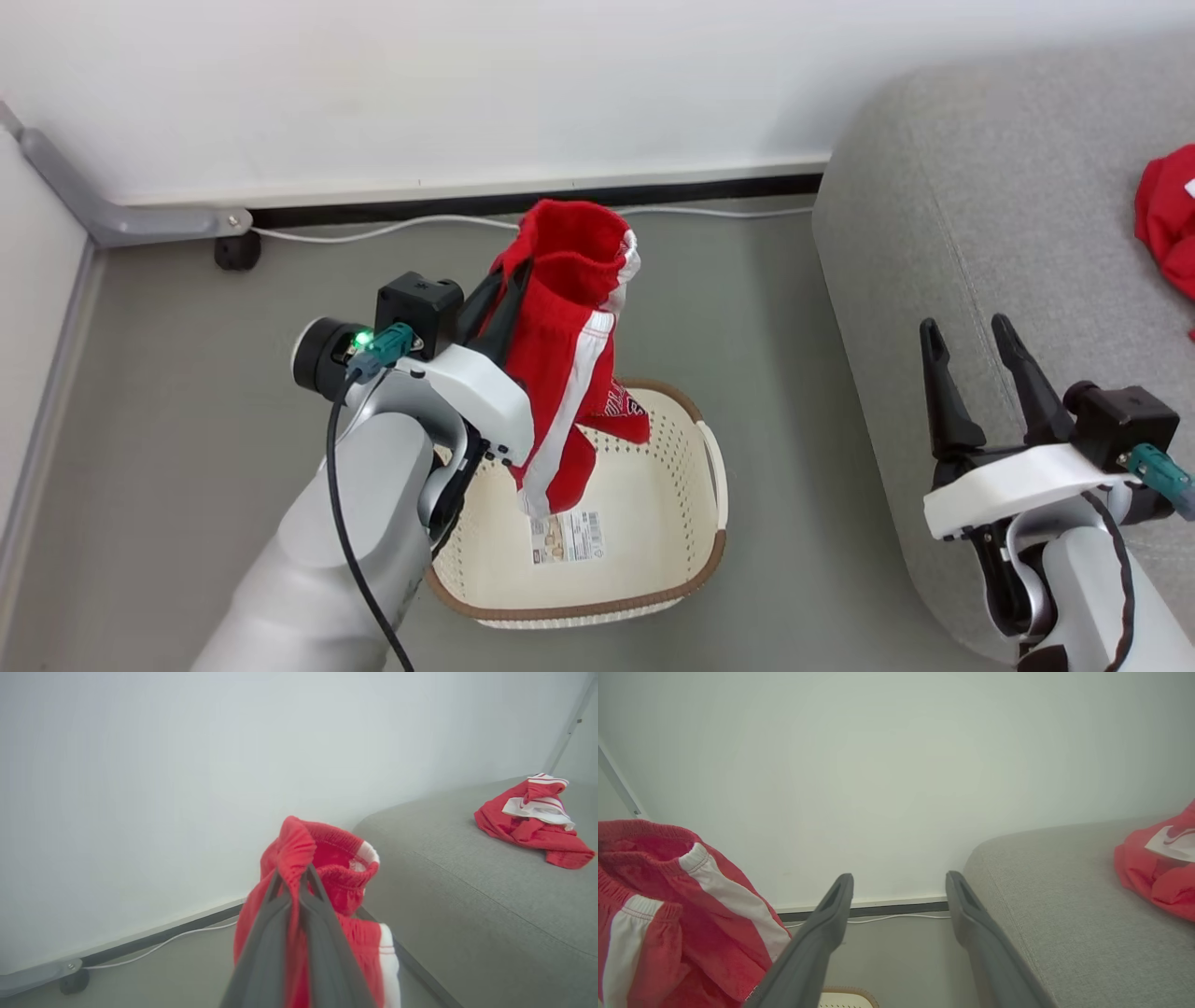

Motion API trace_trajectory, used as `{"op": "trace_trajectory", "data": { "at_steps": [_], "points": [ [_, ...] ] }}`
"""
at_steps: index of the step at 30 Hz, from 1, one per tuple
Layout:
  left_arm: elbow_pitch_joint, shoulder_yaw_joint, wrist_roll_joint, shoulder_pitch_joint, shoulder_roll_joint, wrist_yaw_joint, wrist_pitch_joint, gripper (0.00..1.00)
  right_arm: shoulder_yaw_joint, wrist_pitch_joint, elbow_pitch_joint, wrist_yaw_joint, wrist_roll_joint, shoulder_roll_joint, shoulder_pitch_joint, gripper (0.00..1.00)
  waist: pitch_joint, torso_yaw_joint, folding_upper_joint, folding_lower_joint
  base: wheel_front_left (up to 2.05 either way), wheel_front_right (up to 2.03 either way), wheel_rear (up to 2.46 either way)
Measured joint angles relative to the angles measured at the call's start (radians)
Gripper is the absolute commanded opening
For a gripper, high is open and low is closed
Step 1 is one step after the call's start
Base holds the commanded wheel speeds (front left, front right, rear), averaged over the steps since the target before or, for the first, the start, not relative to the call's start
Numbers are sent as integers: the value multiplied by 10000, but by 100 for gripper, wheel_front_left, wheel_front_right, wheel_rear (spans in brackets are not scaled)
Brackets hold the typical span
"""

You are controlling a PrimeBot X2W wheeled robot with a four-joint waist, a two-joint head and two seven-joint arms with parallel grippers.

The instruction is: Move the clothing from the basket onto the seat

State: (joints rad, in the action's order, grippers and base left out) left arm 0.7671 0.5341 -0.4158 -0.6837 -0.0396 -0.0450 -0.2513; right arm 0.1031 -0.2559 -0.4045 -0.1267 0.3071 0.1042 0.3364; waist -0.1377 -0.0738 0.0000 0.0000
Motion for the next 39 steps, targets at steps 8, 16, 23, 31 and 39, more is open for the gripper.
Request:
{"op": "trace_trajectory", "data": {
  "at_steps": [8, 16, 23, 31, 39],
  "points": [
    [-955, 0, 107, -537, -295, -169, 190, 0, -86, 0, -58, 0, -73, -121, -378, 100, 511, 205, 0, 0, 0, 0, 0],
    [-2096, -27, 119, -1361, -846, -169, 1014, 0, -98, 0, -188, 0, -75, -159, -437, 100, 552, 193, 0, 0, 0, 0, 0],
    [-2832, -107, 119, -1751, -1085, -155, 1522, 0, -36, 0, -249, 0, -73, -173, -439, 100, 510, 129, 0, 0, 0, 0, 0],
    [-3170, -81, 50, -1764, -1101, -138, 1718, 0, 548, 0, -142, 0, -12, -148, -397, 100, 410, 96, 0, 0, 0, 0, 0],
    [-3166, 31, 8, -1762, -1057, -90, 1705, 0, 3187, 0, 834, 0, 1032, 251, 533, 100, 266, 114, 0, 0, 0, 0, 0]
  ]
}}
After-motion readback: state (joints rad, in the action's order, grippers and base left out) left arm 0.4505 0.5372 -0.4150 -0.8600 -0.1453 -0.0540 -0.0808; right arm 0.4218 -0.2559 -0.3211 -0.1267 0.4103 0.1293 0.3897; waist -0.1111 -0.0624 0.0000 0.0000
